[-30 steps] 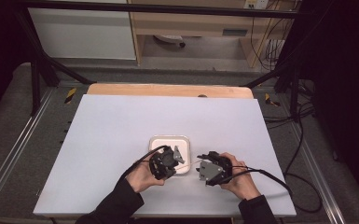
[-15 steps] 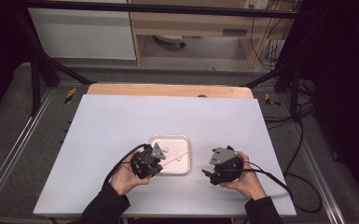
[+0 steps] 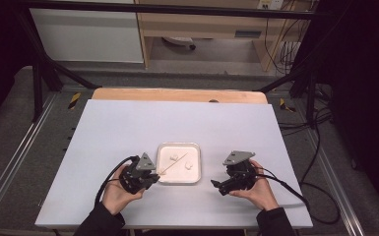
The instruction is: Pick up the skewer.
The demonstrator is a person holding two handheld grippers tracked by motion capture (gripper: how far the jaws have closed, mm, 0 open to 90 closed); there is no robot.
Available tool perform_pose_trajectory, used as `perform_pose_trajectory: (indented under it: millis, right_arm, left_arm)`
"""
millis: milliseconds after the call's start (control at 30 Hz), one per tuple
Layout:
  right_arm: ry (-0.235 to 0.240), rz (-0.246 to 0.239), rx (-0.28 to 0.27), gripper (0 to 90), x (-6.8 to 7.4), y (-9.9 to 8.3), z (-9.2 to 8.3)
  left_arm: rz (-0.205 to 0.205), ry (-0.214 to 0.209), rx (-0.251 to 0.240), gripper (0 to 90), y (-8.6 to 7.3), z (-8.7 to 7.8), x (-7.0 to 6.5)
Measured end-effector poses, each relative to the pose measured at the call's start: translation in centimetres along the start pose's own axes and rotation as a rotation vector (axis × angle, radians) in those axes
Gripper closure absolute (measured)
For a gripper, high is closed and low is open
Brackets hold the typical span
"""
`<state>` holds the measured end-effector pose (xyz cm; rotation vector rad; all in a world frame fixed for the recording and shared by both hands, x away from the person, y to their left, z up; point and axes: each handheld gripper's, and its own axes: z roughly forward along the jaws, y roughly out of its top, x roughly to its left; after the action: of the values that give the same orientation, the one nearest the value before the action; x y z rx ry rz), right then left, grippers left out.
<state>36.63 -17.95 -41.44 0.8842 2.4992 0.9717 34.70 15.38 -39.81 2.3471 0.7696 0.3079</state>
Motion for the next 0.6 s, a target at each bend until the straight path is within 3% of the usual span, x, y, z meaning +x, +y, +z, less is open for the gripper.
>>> perform_pose_trajectory:
  millis: [333,600]
  right_arm:
    - [0.019,0.075,-0.049,0.8,-0.1,0.6,0.3]
    - [0.027,0.08,-0.062,0.7,0.6,1.7,1.2]
  left_arm:
    - [-0.073,0.034,-0.077,88.4,-2.2,-0.9,0.7]
    - [-0.109,0.079,-0.14,88.5,-3.7,-1.7,0.8]
